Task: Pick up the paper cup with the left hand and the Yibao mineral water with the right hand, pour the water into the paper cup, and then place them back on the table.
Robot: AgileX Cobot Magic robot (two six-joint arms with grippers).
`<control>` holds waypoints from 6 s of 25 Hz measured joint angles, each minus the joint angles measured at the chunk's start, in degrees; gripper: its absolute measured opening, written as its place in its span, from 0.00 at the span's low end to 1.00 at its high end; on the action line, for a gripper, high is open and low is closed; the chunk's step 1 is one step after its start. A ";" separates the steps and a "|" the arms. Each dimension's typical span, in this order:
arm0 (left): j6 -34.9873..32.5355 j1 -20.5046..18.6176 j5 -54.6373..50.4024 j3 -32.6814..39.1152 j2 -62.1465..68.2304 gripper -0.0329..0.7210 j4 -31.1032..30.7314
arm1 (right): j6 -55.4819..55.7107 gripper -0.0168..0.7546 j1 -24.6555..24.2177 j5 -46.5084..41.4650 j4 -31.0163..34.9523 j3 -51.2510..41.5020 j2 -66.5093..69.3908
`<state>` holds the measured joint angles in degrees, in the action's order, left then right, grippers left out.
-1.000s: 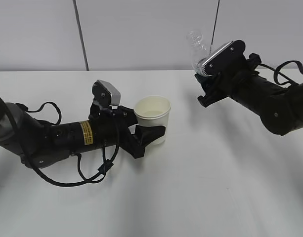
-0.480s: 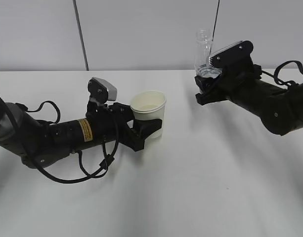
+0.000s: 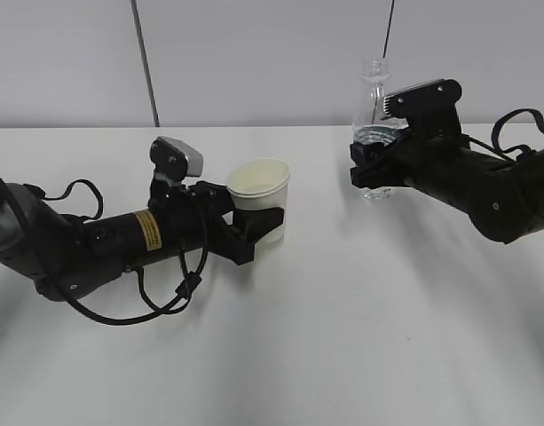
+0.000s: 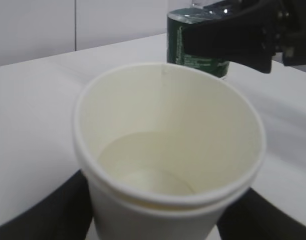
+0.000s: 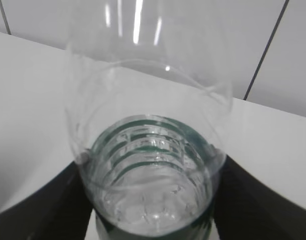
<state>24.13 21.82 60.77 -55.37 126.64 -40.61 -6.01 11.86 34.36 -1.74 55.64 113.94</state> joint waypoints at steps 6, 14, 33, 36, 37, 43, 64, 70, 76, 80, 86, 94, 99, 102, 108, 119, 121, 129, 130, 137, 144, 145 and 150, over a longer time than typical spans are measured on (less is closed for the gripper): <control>0.00 -2.56 -0.11 0.00 0.00 0.63 0.14 | 2.67 0.65 0.00 -0.14 -1.09 0.10 0.84; 0.00 -7.28 -1.11 0.00 0.00 0.63 -0.46 | 6.34 0.65 0.00 0.28 -5.16 0.10 1.65; -0.16 -16.11 -3.63 0.00 0.00 0.63 -1.56 | 9.36 0.65 0.00 2.19 -9.65 0.10 2.03; -0.32 -16.47 -5.36 0.00 0.00 0.63 -1.63 | 9.41 0.65 0.00 2.19 -9.65 0.10 2.03; -0.52 -16.47 -5.92 0.00 0.00 0.63 -1.69 | 9.41 0.65 0.00 2.19 -9.75 0.10 2.03; -1.20 -16.54 -6.41 0.00 0.00 0.63 -1.86 | 10.12 0.65 0.00 2.70 -9.75 0.10 2.03; -1.56 -16.55 -6.23 0.00 0.00 0.70 -1.92 | 10.87 0.65 0.00 3.00 -9.75 0.10 2.03; -1.56 -16.55 -5.98 0.00 0.00 0.82 -1.71 | 11.48 0.65 0.00 3.00 -9.75 0.10 2.03; -1.56 -16.55 -5.43 0.00 0.00 0.83 -1.64 | 11.69 0.65 0.00 3.00 -9.75 0.10 2.03; -1.56 -16.60 -5.56 0.00 -0.86 0.83 -1.64 | 11.69 0.65 0.00 3.00 -9.75 0.10 2.03; -1.56 -16.65 -6.01 0.00 -3.49 0.83 -1.88 | 11.82 0.65 0.00 3.45 -9.75 -0.49 2.14; -0.16 -16.65 -6.59 0.00 -4.45 0.83 -4.00 | 11.96 0.65 0.00 6.82 -9.65 -1.12 4.44; 0.22 -16.65 -6.59 0.00 -4.45 0.83 -4.82 | 13.01 0.65 0.00 10.11 -9.65 -1.39 6.40; 0.22 -16.65 -6.59 0.00 -4.45 0.83 -4.82 | 13.26 0.65 0.00 12.35 -9.43 -1.39 7.87; 0.26 -16.65 -6.71 0.00 -4.45 0.83 -4.93 | 13.28 0.65 0.00 18.11 -8.13 -1.49 10.63; 0.40 -16.65 -6.77 0.00 -4.45 0.82 -4.93 | 13.38 0.65 0.00 21.37 -8.00 -1.49 11.42; 0.40 -16.65 -6.77 0.00 -4.45 0.82 -4.93 | 13.38 0.65 0.00 21.50 -8.00 -1.49 11.58; 0.40 -16.65 -6.77 0.00 -4.45 0.82 -4.93 | 13.38 0.65 0.00 22.81 -8.00 -1.49 13.13; 0.40 -16.65 -6.77 0.00 -4.45 0.82 -4.93 | 13.38 0.65 0.00 22.81 -8.00 -1.49 13.13; 0.40 -16.65 -6.77 0.00 -4.45 0.82 -4.93 | 13.38 0.66 0.00 22.93 -9.90 -1.49 13.17; 0.40 -16.65 -6.77 0.00 -4.45 0.82 -4.95 | 13.38 0.78 0.00 21.47 -11.16 -1.49 13.17; 0.40 -16.65 -6.77 0.00 -4.45 0.82 -4.95 | 13.38 0.79 0.00 21.47 -11.16 -1.49 13.17; 0.40 -16.65 -6.77 0.00 -4.45 0.82 -5.18 | 13.38 0.80 0.00 21.47 -11.16 -1.49 13.17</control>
<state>24.53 5.17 54.00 -55.37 122.19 -45.79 7.37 11.86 55.83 -12.89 54.15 127.11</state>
